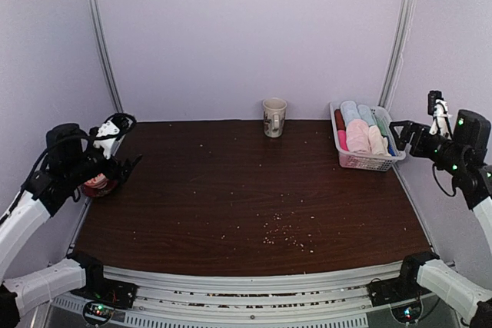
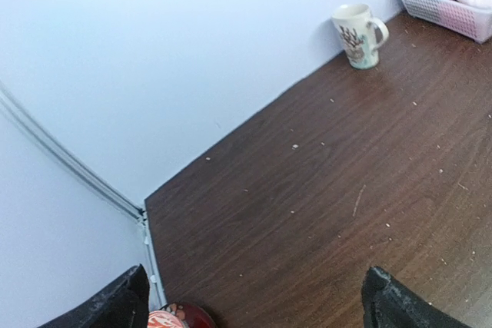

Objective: Roll the towels
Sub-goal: Reset both arms

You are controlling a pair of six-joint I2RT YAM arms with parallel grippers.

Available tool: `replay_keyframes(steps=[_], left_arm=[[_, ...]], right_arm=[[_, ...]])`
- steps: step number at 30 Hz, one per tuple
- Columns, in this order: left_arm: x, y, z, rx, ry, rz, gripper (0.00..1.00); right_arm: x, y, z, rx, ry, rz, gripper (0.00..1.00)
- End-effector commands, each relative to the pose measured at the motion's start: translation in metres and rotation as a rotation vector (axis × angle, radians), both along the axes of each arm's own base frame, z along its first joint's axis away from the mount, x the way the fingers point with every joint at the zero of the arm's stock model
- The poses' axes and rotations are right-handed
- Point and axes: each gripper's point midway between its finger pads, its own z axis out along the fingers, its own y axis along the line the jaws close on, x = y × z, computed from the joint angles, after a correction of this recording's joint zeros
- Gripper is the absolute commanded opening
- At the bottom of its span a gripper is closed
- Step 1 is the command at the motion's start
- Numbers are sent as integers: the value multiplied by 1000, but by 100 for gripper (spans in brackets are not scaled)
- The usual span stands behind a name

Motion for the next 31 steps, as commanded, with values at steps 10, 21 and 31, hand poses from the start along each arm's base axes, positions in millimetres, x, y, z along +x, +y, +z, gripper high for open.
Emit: replay_keyframes(steps=[10,21,31], left_arm=[[-47,55,-33,-65,-132,251,98],[-40,61,-40,-52,-101,296,98],[-41,60,-42,-55,-101,288,98]], right_arm=[[-17,19,-47,72,-62,98,100],[-16,16,-55,67,-113,82,100],[-13,6,-57,47,-87,22,100]])
